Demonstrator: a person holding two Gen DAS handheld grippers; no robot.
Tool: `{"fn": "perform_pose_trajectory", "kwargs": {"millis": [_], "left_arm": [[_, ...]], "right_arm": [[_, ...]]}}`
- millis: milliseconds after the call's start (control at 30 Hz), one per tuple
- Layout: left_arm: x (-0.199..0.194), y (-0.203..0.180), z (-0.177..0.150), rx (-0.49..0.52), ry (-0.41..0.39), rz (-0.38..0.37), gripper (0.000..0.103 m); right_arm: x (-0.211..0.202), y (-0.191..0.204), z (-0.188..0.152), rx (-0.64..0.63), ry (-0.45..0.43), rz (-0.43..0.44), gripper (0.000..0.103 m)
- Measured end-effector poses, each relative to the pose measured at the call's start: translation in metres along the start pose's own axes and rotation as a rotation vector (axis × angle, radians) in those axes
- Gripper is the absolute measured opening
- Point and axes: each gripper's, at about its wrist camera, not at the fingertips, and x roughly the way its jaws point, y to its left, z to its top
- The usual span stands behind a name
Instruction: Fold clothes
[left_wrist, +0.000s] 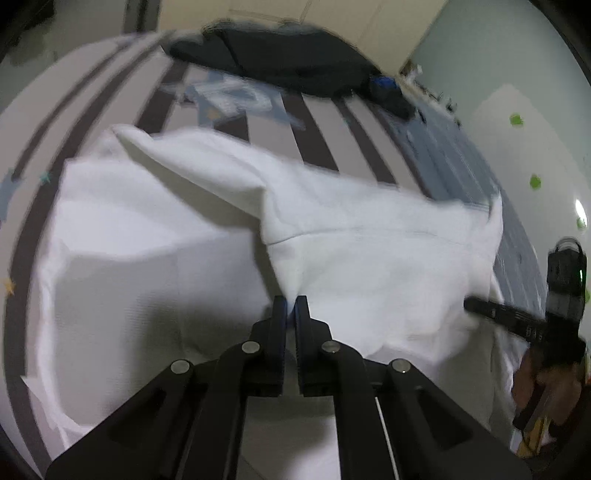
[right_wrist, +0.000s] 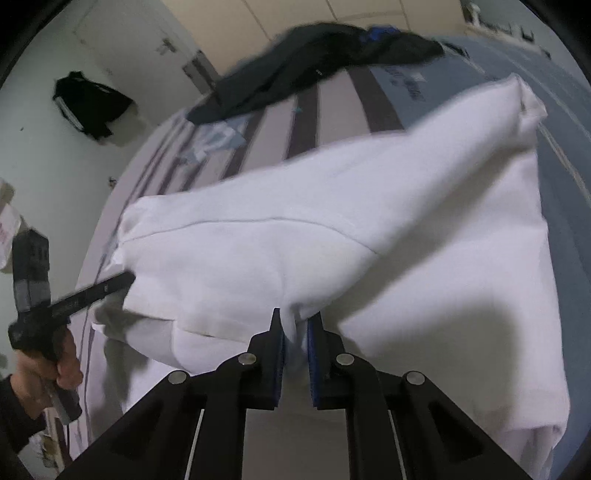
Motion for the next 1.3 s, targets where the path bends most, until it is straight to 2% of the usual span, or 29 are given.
{"fn": "perform_pose_trajectory", "kwargs": {"millis": [33, 100, 167, 200, 333, 367, 400, 433, 533, 667, 767, 800, 867, 900, 933, 1000, 1100, 1200, 1300], "left_arm": [[0.004, 0.0, -0.005, -0.016, 0.027, -0.009, 0.005], [0.003, 0.002, -0.01, -0.048, 0.031, -0.027, 0.01], [-0.008, 0.007, -0.014, -0.073, -0.008, -0.028, 0.024], [-0.015, 0.009, -0.015, -0.081, -0.031, -0.022, 0.028], [-0.035, 0.029, -0.002, -0.108, -0.112, 0.053, 0.038], [-0.036, 0.037, 0.007, -0.116, -0.122, 0.083, 0.042], [-0.037, 0.044, 0.016, -0.124, -0.132, 0.115, 0.043], [-0.038, 0.051, 0.025, -0.135, -0.144, 0.128, 0.044], [-0.038, 0.071, 0.053, -0.174, -0.177, 0.167, 0.045], [-0.023, 0.09, 0.082, -0.197, -0.146, 0.209, 0.047], [-0.001, 0.082, 0.088, -0.168, -0.093, 0.225, 0.046], [0.005, 0.077, 0.087, -0.147, -0.09, 0.239, 0.043], [0.013, 0.069, 0.087, -0.071, -0.095, 0.27, 0.012], [0.018, 0.066, 0.087, -0.027, -0.095, 0.312, 0.009], [0.019, 0.065, 0.088, -0.009, -0.095, 0.322, 0.005], [0.019, 0.068, 0.092, 0.001, -0.116, 0.316, 0.004], [0.021, 0.071, 0.101, 0.022, -0.127, 0.333, 0.004], [0.026, 0.067, 0.108, 0.075, -0.124, 0.369, 0.004], [0.031, 0.067, 0.116, 0.073, -0.123, 0.39, 0.004]], "right_arm": [[-0.002, -0.005, -0.002, 0.013, -0.002, 0.001, 0.014], [-0.012, -0.01, -0.005, 0.012, -0.022, -0.018, 0.025], [-0.026, -0.015, -0.005, 0.009, -0.044, -0.041, 0.026], [-0.033, -0.016, -0.004, 0.0, -0.065, -0.06, 0.026], [-0.046, -0.015, 0.019, -0.062, -0.132, -0.176, 0.027], [-0.047, -0.018, 0.029, -0.058, -0.15, -0.192, 0.032], [-0.048, -0.021, 0.039, -0.053, -0.167, -0.209, 0.038], [-0.049, -0.023, 0.049, -0.049, -0.185, -0.225, 0.04], [-0.048, -0.032, 0.085, -0.036, -0.225, -0.289, 0.04], [-0.031, -0.047, 0.126, -0.011, -0.224, -0.359, 0.04], [-0.028, -0.069, 0.147, 0.052, -0.241, -0.382, 0.04], [-0.03, -0.077, 0.152, 0.082, -0.256, -0.386, 0.04], [-0.039, -0.095, 0.154, 0.145, -0.286, -0.385, 0.041], [-0.044, -0.105, 0.153, 0.173, -0.296, -0.379, 0.041], [-0.047, -0.112, 0.152, 0.184, -0.291, -0.372, 0.041], [-0.046, -0.123, 0.149, 0.173, -0.259, -0.35, 0.041], [-0.032, -0.113, 0.145, 0.049, -0.205, -0.364, 0.041], [-0.024, -0.099, 0.147, 0.002, -0.212, -0.381, 0.041], [-0.02, -0.088, 0.15, -0.022, -0.235, -0.362, 0.041]]}}
